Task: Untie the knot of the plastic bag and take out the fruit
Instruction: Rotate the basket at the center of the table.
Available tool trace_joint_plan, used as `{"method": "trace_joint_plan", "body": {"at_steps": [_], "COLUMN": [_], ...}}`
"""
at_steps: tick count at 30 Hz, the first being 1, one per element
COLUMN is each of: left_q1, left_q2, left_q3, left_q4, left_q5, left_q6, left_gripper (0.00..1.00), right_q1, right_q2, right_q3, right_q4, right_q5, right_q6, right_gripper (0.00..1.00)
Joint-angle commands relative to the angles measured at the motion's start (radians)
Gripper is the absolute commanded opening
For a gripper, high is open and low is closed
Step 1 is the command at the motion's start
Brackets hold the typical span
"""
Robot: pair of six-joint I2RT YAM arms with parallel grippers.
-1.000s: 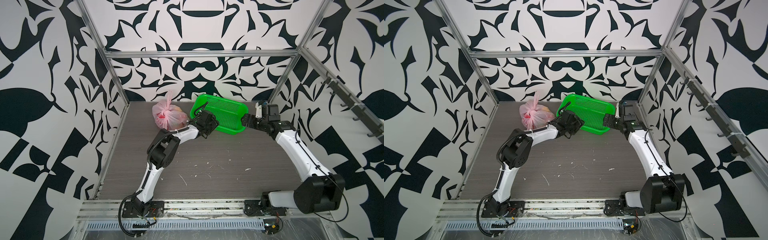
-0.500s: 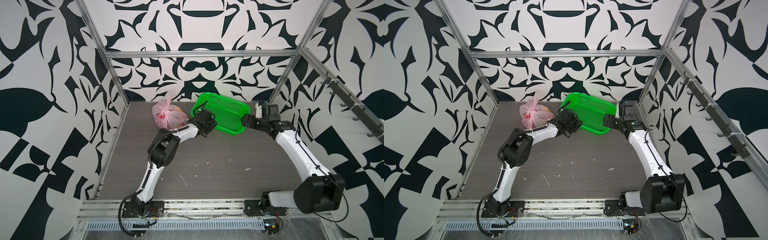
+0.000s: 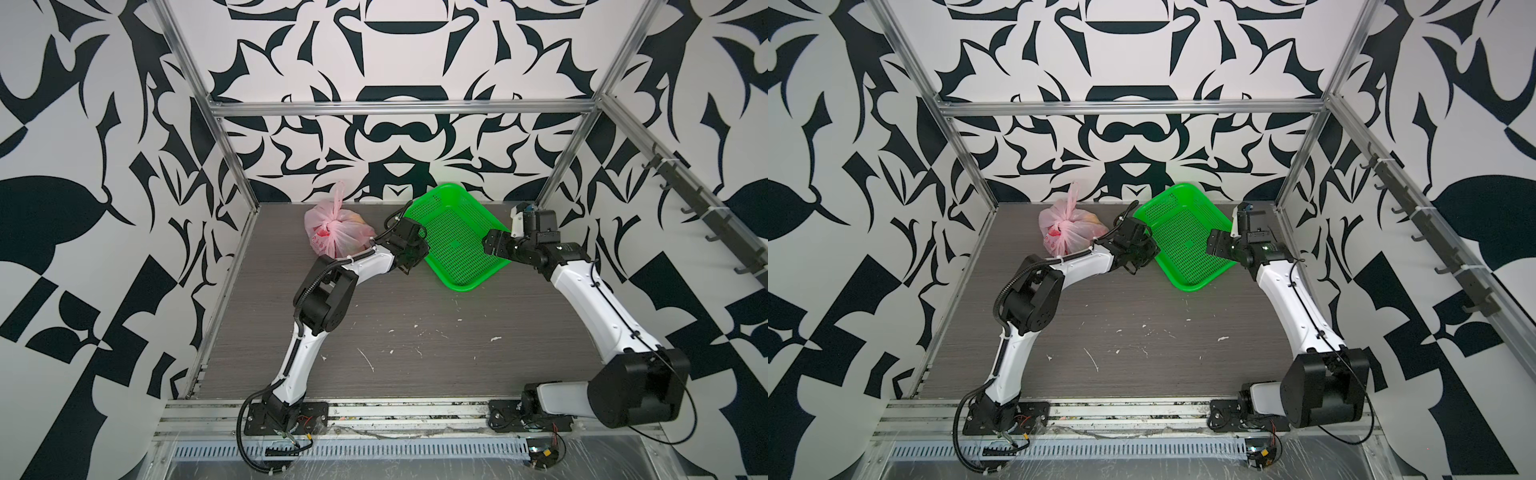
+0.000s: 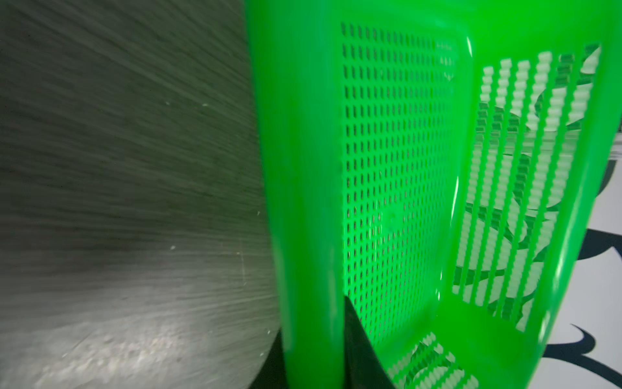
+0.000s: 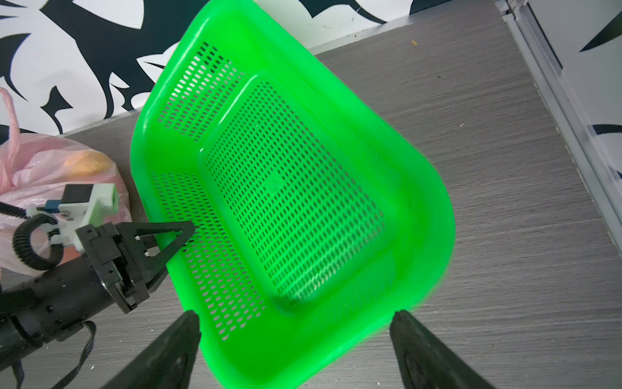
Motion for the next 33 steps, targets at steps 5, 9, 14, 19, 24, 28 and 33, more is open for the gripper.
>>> {"method": "trace_joint_plan", "body": {"at_steps": [5,9,14,19,24,28,33], "left_q1": [0.006,0.006,0.004,-0.006,-0.021,-0.036,-0.046], "left_q2": [-0.107,-0.166,-0.249,-0.327,-0.382,-0.414,-0.430], "left_q3": [-0.009,-0.024,-0.104,-0.216,-0.289,-0.334,-0.371], "left_q4": [-0.265,-0.403,-0.485,-0.493,-0.493,-0.488,-0.478], "left_q5": [0.058,0.062,0.076,0.102,0.101,0.103,0.099], "left_q6": [0.215,0.320,0.430,0.477,0.483,0.474,0.455], "left_gripper": [0.11,0.09,0.09,0.09,0.08,0.08,0.08], "right_q1": [-0.005,-0.005,-0.005,-0.006,-0.005,-0.004,-0.004], "right_q2": [-0.063,-0.078,-0.104,-0.124,-0.129,-0.137,-0.138], "right_q3": [-0.010,-0.024,-0.055,-0.091,-0.118,-0.140,-0.157], "right_q4": [0.009,0.000,-0.009,-0.019,-0.032,-0.032,-0.012], "right_q5": [-0.001,-0.002,-0.004,-0.005,-0.005,-0.001,-0.014], "right_q6": [0.016,0.022,0.022,0.016,0.006,0.005,0.013], "right_gripper": [0.91,0.90,0.89,0.89,0.88,0.88,0.87]}}
